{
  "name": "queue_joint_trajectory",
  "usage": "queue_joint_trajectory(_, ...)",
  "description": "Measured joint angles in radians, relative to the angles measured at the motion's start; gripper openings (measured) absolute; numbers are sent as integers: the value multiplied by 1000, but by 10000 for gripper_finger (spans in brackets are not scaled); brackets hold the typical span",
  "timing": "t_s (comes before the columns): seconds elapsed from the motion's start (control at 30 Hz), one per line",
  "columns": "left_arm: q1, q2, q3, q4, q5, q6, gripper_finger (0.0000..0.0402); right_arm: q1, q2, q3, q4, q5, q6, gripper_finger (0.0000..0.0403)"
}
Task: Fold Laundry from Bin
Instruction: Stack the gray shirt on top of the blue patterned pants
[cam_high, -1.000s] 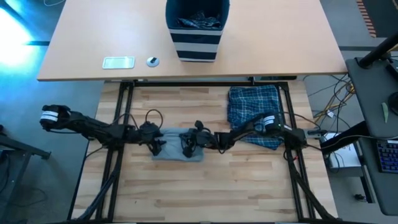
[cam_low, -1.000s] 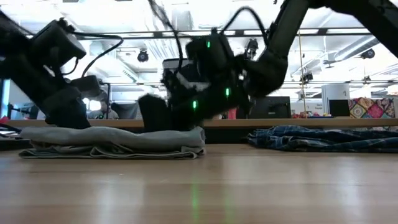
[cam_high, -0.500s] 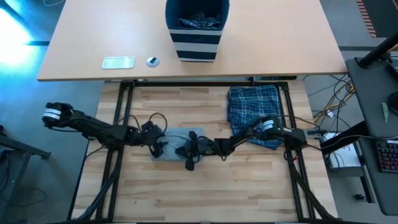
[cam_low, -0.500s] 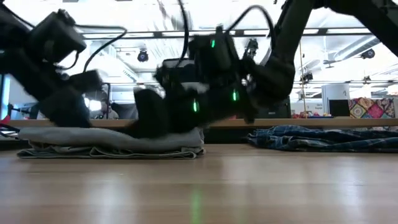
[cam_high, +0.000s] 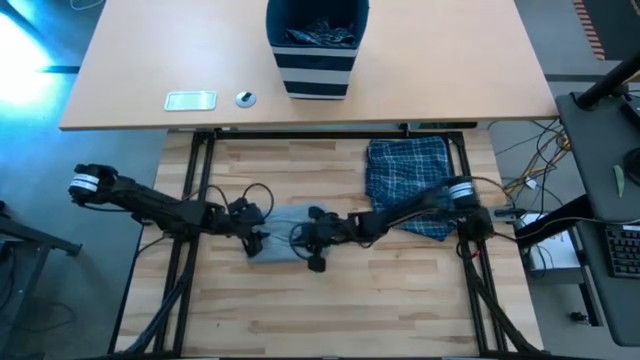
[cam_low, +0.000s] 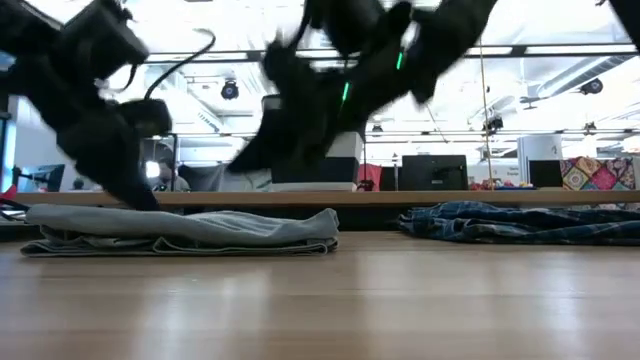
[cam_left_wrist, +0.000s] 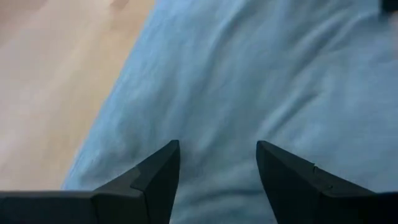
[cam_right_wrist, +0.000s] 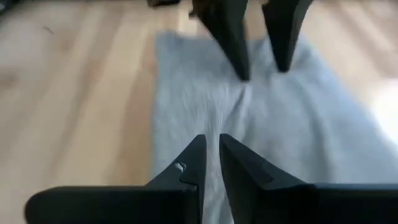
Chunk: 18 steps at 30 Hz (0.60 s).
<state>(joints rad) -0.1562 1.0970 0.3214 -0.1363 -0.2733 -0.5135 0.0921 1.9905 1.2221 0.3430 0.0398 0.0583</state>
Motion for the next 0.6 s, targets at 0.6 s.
queue_joint_trajectory(0.6, 6, -22, 88, -233, 147, 82, 222, 119, -71, -48, -459, 145, 410, 153)
